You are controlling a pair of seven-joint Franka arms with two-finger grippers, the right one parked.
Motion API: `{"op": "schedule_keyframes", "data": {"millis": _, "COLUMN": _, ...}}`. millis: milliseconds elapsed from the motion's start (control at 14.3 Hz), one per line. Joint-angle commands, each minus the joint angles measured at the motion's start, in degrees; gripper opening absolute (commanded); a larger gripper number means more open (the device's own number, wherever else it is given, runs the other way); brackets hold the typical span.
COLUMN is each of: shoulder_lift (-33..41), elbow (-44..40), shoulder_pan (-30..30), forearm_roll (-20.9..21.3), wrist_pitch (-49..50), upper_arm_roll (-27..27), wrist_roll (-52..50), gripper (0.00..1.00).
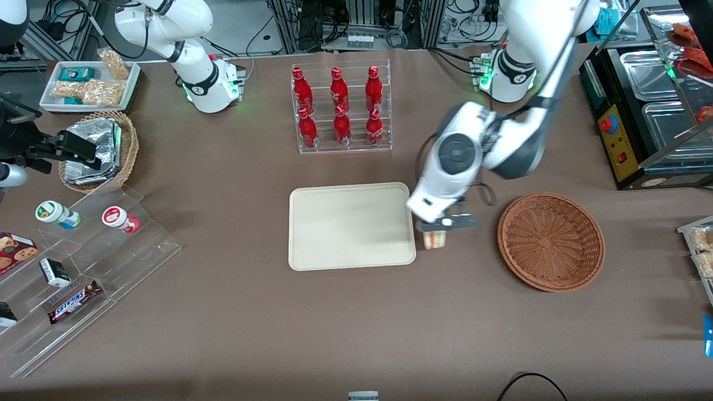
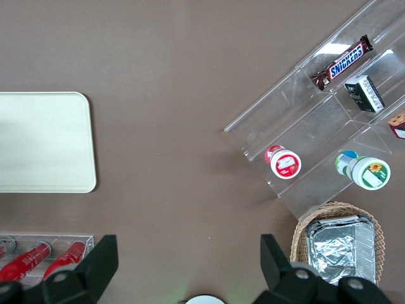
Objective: Place sandwich from basket to tray
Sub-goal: 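Lift the sandwich out of the basket and carry it over the tray, then lower the sandwich onto the cream tray and open the left gripper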
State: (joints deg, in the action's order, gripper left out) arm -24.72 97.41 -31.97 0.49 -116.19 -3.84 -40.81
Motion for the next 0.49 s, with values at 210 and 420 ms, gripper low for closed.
{"op": "schedule_keyframes", "data": {"millis": 210, "shoulder_lift": -12.4, "elbow": -12.9, "shoulder_pan": -9.0, "forearm_roll": -0.3, "wrist_pitch": -5.8, "upper_arm_roll": 0.9, "wrist_roll": -11.5, "gripper": 0.0}}
{"op": "schedule_keyframes", "data": {"millis": 420, "shoulder_lift": -16.4, "elbow": -16.5, "shoulder_pan": -12.1, "forearm_roll": -0.1, "wrist_pitch": -8.2, "upper_arm_roll": 0.9, "wrist_roll": -13.9, "gripper": 0.0}}
